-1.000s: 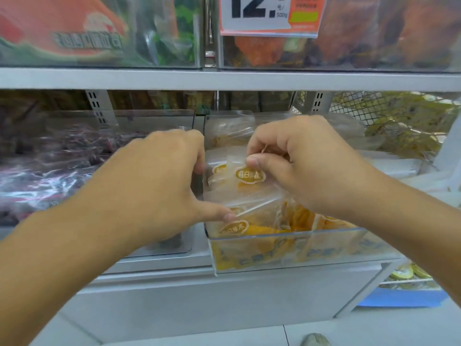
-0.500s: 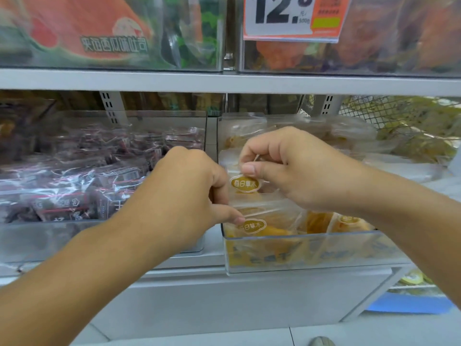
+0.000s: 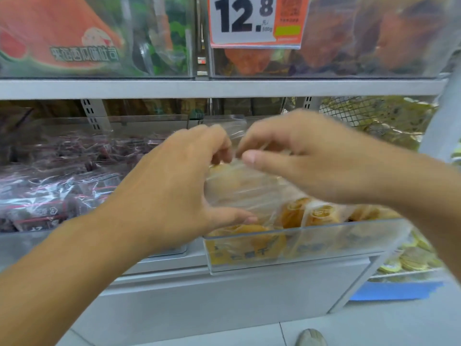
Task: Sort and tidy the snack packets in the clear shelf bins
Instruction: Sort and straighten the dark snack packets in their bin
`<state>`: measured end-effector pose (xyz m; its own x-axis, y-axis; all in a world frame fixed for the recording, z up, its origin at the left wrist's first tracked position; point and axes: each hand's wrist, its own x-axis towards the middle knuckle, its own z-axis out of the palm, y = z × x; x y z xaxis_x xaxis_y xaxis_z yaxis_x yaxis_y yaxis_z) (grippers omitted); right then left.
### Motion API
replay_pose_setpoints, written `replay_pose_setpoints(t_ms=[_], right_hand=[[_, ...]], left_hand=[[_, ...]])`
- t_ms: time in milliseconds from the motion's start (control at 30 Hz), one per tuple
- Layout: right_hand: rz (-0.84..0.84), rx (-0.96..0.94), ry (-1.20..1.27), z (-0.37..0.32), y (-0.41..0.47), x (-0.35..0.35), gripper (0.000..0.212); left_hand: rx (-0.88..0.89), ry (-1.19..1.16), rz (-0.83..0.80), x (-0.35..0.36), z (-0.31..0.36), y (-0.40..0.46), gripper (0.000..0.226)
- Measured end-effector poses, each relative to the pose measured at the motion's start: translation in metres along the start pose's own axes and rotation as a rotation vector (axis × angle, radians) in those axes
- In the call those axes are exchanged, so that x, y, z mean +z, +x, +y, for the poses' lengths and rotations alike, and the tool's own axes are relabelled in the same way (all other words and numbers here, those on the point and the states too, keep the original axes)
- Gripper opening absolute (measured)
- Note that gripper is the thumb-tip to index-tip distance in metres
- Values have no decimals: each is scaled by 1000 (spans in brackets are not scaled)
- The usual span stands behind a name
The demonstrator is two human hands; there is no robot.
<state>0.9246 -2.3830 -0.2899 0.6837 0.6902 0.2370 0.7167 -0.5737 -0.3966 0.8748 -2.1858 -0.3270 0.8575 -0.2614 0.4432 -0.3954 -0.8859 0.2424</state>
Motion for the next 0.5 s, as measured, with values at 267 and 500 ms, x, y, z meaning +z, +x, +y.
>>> replay_pose_setpoints(t_ms=[267,500], right_hand=[[-145,227,-119,55,-41,-17,22],[-224,212,-289,48,-23,-8,32]], left_hand=[[149,86,-203,34,42,35,75],[53,226,-351,41,44,43,69]])
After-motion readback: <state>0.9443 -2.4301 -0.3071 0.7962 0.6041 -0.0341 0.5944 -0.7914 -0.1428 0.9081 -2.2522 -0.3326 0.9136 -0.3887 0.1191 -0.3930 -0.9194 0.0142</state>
